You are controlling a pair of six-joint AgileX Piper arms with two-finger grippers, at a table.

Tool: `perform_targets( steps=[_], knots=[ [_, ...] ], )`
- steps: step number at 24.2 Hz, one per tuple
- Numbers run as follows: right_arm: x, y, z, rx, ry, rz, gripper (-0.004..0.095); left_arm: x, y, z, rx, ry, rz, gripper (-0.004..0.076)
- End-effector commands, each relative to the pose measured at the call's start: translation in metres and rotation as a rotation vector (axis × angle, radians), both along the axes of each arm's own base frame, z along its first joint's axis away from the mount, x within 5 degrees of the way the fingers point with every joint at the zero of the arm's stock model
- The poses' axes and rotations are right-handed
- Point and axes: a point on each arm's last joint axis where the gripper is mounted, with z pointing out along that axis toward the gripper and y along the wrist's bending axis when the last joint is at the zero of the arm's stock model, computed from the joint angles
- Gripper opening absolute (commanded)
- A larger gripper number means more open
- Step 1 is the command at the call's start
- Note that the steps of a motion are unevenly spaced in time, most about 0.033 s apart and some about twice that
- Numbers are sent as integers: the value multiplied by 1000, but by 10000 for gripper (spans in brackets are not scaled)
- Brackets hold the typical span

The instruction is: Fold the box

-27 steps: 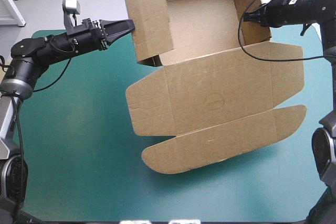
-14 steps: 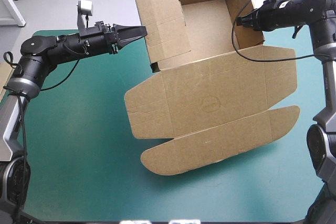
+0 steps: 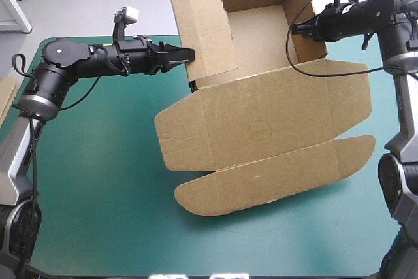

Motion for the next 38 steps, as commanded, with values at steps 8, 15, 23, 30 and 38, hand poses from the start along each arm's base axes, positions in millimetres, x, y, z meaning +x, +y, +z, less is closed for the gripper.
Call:
perform_targets(
  steps=[8,15,23,30,38],
  knots=[
    [-19,29,33,128,-81,-15,-13,-13,-11,40,80,-80,85,441],
    [-21,41,30,145,-47,-51,-12,-13,-14,44,207,-78,137,441],
    [-19,58,21,164,8,-79,-11,-5,-10,29,396,-29,272,418],
    [-10,85,0,179,85,-58,-10,11,2,20,557,-17,382,349],
    [-6,100,-20,33,119,-53,-8,32,11,7,730,36,455,312]
  ],
)
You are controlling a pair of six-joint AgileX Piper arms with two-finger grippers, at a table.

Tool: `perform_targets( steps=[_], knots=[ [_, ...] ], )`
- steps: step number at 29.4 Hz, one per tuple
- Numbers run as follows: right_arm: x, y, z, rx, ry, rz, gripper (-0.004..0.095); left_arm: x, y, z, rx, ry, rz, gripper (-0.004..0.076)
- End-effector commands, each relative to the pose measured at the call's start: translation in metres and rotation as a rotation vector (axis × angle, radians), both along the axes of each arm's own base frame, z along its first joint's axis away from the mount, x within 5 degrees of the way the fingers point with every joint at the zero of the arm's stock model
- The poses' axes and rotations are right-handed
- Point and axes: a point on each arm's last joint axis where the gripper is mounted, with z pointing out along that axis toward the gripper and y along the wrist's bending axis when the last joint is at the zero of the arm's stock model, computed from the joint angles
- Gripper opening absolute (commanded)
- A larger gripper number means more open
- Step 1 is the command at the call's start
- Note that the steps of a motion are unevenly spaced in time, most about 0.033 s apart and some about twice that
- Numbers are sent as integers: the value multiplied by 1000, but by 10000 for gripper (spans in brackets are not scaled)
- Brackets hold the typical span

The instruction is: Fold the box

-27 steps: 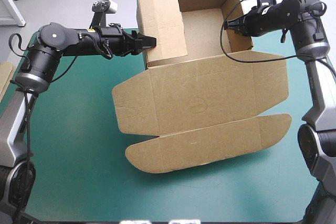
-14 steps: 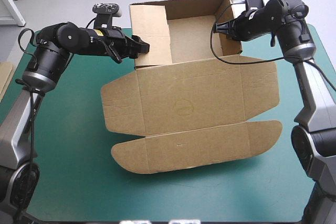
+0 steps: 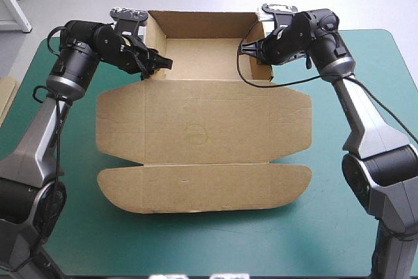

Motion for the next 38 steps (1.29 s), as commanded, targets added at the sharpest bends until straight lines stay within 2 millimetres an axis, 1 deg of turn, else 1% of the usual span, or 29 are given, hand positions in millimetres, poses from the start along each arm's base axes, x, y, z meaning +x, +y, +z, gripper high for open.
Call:
perform_targets(
  steps=[1,4,6,8,10,14,16,20,26,30,35,38],
  knots=[
    [-14,-3,32,-30,-109,14,-9,-1,5,20,11,-92,44,312],
    [-15,1,28,-92,-112,25,-9,6,3,11,21,-69,44,312],
    [-15,4,27,-104,-118,29,-8,11,1,3,16,-38,57,312],
    [-14,5,26,-92,-119,27,-9,15,0,-6,22,-2,62,283],
    [-12,6,24,-88,-114,18,-9,18,-1,-11,30,15,62,215],
    [-9,9,16,-72,-76,28,-9,22,-2,-16,29,17,68,45],
    [-8,12,12,-43,-53,25,-9,23,-3,-20,27,32,66,-9],
    [-5,19,3,11,-9,40,-9,27,-3,-28,53,54,61,-10],
    [-2,20,-13,-8,81,43,-9,33,-2,-35,82,53,64,-10],
    [2,21,-20,-26,93,55,-7,40,-5,-49,79,90,61,-10],
    [12,20,-40,-106,119,49,-7,50,-13,-68,33,128,51,-10],
    [17,18,-41,-130,76,45,-7,55,-17,-74,13,124,48,-10]
  ],
)
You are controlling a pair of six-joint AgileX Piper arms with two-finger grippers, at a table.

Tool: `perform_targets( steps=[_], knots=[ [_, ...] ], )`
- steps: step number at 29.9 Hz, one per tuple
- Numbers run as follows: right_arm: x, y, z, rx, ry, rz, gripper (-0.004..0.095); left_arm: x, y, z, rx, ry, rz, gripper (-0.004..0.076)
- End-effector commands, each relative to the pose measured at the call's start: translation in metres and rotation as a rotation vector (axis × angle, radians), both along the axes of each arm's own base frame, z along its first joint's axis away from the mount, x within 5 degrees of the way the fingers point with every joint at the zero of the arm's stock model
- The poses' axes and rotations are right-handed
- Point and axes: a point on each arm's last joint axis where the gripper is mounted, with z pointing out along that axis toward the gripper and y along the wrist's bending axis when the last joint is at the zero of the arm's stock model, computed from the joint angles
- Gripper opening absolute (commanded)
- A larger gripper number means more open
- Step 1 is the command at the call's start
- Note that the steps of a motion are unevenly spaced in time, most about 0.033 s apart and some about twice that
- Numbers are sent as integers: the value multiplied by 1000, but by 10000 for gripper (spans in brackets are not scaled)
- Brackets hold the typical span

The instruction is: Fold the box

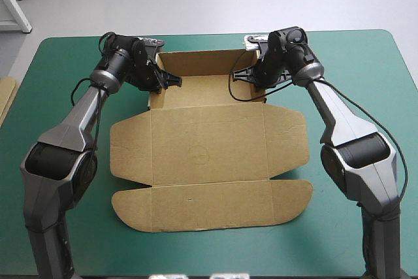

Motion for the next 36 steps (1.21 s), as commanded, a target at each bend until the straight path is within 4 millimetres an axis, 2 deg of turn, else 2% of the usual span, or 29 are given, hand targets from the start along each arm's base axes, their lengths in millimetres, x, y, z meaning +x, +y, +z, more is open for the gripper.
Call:
perform_targets(
  steps=[1,4,7,17,26,28,31,34,36],
  knots=[
    [-6,-6,43,3,-161,34,-7,-1,-4,29,-53,-128,-37,-10],
    [-3,-11,40,-12,-156,32,-7,5,-6,15,-47,-101,-33,-10],
    [1,-15,29,-31,-113,30,-8,10,-9,3,-68,-79,-27,-10],
    [12,-14,1,3,-35,32,-14,16,-15,-15,-67,-51,-40,-10],
    [12,-14,5,8,-47,34,-8,16,-16,-17,-77,-38,-43,-10],
    [12,-13,10,16,-62,35,39,16,-16,-17,-79,-37,-43,-8],
    [12,-13,20,27,-86,32,178,15,-17,-16,-85,-30,-43,10],
    [12,-13,29,38,-111,26,379,16,-17,-7,-89,-42,-46,98],
    [10,-13,35,49,-126,24,507,17,-18,6,-102,-69,-49,197]
  ],
)
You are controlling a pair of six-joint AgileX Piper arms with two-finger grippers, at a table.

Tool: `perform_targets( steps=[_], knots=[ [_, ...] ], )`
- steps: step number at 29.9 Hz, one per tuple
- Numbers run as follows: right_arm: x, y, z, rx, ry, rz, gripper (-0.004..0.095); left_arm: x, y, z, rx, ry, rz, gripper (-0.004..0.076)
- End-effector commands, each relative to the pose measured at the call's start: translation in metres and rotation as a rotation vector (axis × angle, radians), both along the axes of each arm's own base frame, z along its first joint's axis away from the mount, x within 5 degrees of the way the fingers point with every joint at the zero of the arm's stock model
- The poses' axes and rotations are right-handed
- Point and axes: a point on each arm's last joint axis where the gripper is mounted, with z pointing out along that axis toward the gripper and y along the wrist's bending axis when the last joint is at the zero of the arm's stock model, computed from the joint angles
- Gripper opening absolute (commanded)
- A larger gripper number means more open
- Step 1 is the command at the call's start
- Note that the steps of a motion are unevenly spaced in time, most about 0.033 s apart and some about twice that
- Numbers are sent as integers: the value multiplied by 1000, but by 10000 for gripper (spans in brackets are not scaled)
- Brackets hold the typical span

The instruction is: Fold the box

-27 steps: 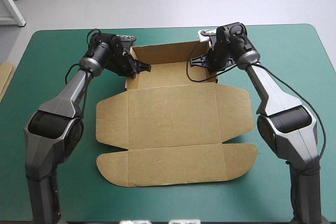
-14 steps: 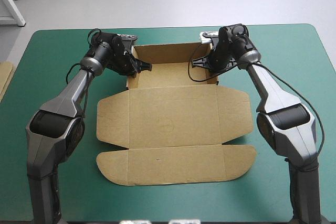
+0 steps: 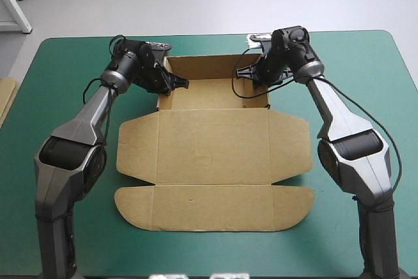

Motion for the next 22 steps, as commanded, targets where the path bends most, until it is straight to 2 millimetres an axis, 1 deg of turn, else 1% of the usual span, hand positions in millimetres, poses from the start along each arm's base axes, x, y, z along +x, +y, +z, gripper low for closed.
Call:
perform_targets(
  steps=[1,2,3,6,11,13,17,22],
  knots=[
    [-13,-2,50,51,-115,11,544,-3,-7,43,-74,-115,-26,251],
    [-13,-2,51,51,-117,11,570,-2,-8,50,-83,-130,-27,305],
    [-13,-3,53,53,-123,11,570,-2,-8,56,-92,-147,-28,352],
    [-15,-3,57,58,-130,8,569,-3,-9,66,-110,-165,-31,437],
    [-19,-6,68,53,-156,2,566,-6,-9,75,-111,-163,-37,445],
    [-22,-9,75,33,-178,-3,566,-9,-8,83,-120,-180,-38,445],
    [-30,-15,93,9,-227,-8,566,-17,-4,102,-112,-232,-40,445],
    [-48,-20,123,35,-287,4,565,-35,4,137,-102,-318,-45,442]
  ],
)
